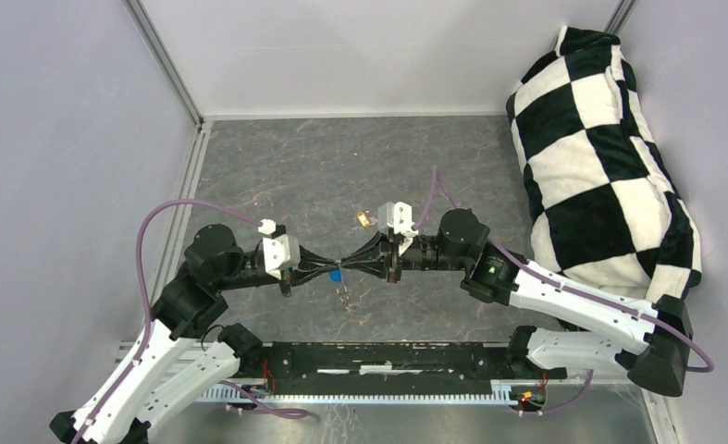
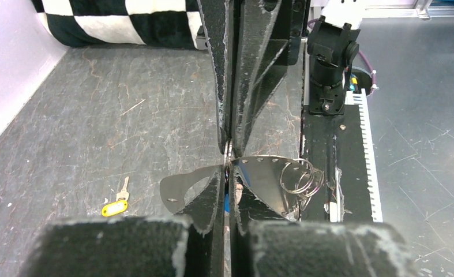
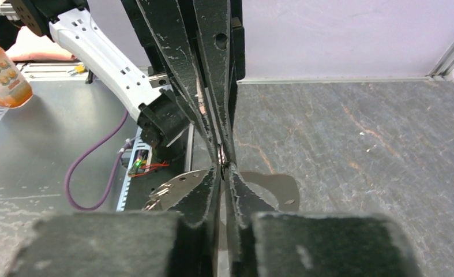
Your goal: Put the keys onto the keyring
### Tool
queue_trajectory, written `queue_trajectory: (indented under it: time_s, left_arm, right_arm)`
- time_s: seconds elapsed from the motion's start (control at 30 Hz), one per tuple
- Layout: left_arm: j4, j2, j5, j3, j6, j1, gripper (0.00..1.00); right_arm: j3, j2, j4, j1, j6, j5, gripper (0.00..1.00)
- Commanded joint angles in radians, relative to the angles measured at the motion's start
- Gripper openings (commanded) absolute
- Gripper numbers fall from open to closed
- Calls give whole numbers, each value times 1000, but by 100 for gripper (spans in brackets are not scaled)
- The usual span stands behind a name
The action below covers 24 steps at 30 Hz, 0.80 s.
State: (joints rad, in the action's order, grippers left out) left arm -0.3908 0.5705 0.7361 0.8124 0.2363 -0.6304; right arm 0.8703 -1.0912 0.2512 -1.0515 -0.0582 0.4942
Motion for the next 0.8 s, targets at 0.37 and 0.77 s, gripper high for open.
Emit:
queue_trajectory:
  time_s: [0.37, 0.77]
  left_arm:
    - [-199, 54, -3, 95, 235, -2, 2]
    - [-184, 58, -2, 91, 238, -2, 2]
  right_arm:
    - [447, -146, -696, -5, 359, 61, 38]
    - [602, -272, -861, -41, 442, 76, 36]
